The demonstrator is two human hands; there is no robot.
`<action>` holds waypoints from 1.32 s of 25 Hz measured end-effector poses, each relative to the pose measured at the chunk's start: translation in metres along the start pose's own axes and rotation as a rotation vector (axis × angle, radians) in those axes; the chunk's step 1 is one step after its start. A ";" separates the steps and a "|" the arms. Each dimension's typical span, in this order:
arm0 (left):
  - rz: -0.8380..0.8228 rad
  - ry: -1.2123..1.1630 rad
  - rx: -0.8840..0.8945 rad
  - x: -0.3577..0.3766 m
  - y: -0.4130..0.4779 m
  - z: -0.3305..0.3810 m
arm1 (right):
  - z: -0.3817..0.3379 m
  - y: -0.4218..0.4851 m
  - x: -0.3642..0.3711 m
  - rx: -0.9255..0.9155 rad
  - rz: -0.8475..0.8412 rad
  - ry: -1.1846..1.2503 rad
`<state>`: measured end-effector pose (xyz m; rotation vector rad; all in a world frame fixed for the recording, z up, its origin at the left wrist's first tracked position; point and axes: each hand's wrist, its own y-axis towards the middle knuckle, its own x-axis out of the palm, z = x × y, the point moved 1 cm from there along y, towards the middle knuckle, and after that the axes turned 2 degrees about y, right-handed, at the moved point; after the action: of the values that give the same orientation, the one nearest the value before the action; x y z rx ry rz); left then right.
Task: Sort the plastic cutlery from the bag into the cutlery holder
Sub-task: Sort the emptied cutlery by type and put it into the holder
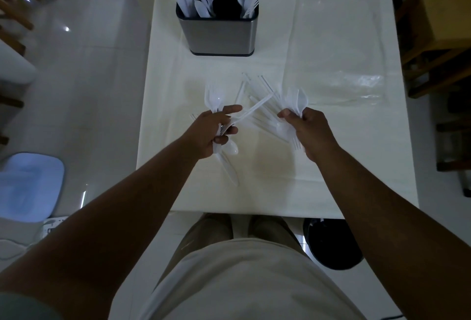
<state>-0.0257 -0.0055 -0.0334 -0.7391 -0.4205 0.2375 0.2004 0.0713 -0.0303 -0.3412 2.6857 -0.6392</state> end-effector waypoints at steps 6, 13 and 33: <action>0.028 0.120 -0.040 0.002 0.004 -0.003 | -0.017 0.001 -0.006 -0.051 -0.052 -0.011; 0.103 0.102 0.045 -0.002 0.007 0.004 | -0.034 0.002 -0.001 -0.021 -0.269 0.216; -0.015 0.090 0.024 -0.005 0.012 0.024 | -0.043 0.008 0.031 -0.460 -0.224 -0.777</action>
<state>-0.0413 0.0155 -0.0271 -0.7199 -0.3371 0.1938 0.1542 0.0852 -0.0072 -0.8222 2.0119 0.0851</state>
